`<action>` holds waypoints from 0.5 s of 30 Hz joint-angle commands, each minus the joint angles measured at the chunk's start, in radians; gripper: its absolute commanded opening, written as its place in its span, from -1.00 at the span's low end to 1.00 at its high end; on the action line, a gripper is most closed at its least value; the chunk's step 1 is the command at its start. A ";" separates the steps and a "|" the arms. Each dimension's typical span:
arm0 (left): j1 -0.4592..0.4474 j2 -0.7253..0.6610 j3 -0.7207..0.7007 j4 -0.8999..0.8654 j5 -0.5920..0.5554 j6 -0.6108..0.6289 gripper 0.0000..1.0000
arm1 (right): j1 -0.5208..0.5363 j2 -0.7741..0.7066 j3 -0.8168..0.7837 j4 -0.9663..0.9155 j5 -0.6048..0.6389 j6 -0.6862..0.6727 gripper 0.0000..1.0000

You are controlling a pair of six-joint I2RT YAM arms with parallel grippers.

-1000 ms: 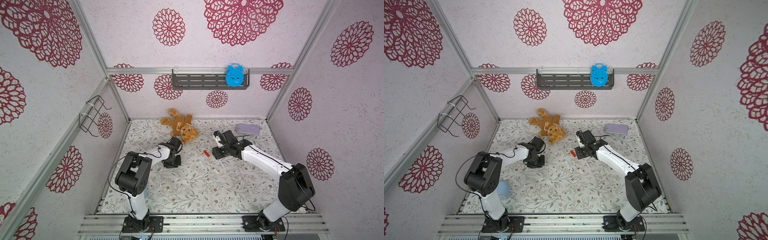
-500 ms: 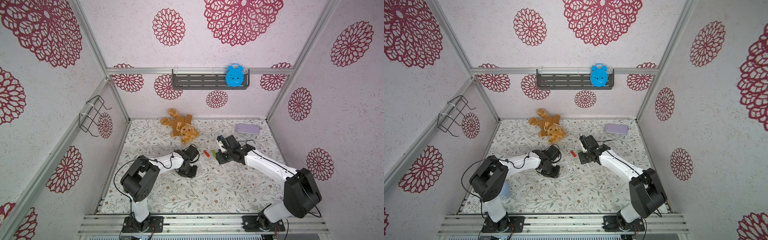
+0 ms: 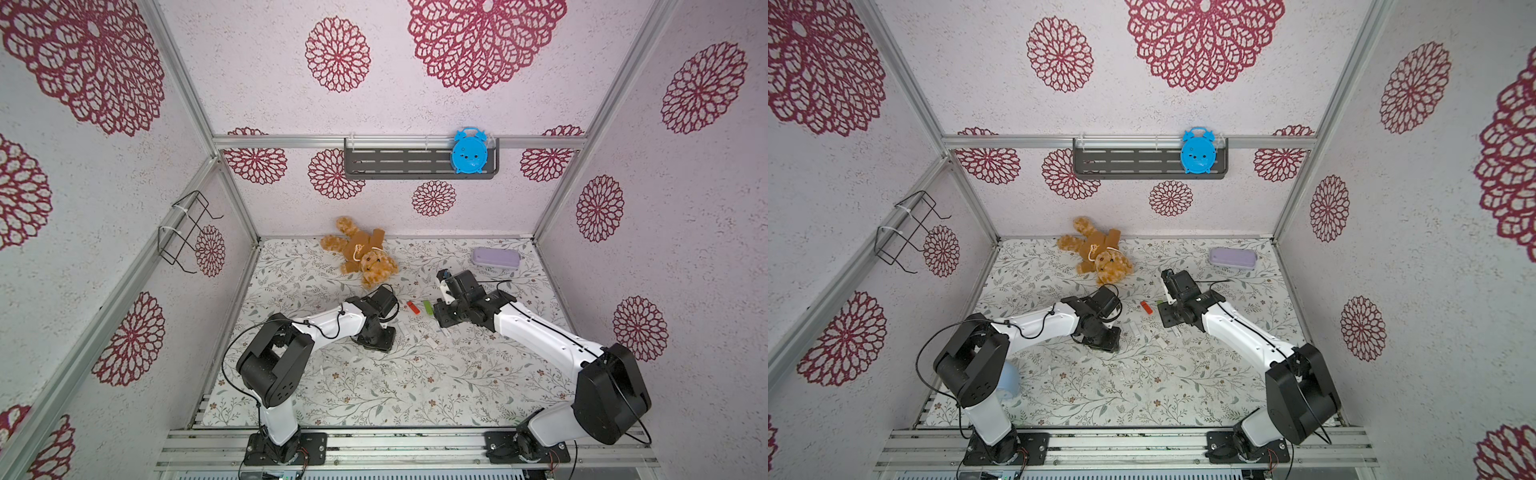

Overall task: Close the usb drive cover
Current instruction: Move the cover to the center of the board.

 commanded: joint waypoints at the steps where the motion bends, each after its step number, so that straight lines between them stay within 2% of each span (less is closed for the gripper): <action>1: 0.002 -0.084 0.009 0.019 -0.017 0.004 -0.33 | 0.006 -0.037 -0.013 0.037 -0.038 -0.009 0.15; 5: 0.037 -0.205 -0.076 0.100 -0.087 -0.045 -0.26 | 0.012 -0.043 -0.035 0.089 -0.162 -0.057 0.14; 8: 0.100 -0.315 -0.176 0.195 -0.105 -0.100 -0.22 | 0.051 -0.023 -0.029 0.092 -0.233 -0.136 0.13; 11: 0.182 -0.415 -0.264 0.269 -0.099 -0.154 -0.14 | 0.122 0.034 0.018 0.029 -0.243 -0.253 0.12; 13: 0.231 -0.464 -0.312 0.318 -0.080 -0.177 -0.06 | 0.177 0.086 0.044 -0.002 -0.206 -0.329 0.11; 15: 0.269 -0.497 -0.343 0.348 -0.069 -0.187 -0.06 | 0.215 0.137 0.073 -0.027 -0.191 -0.383 0.09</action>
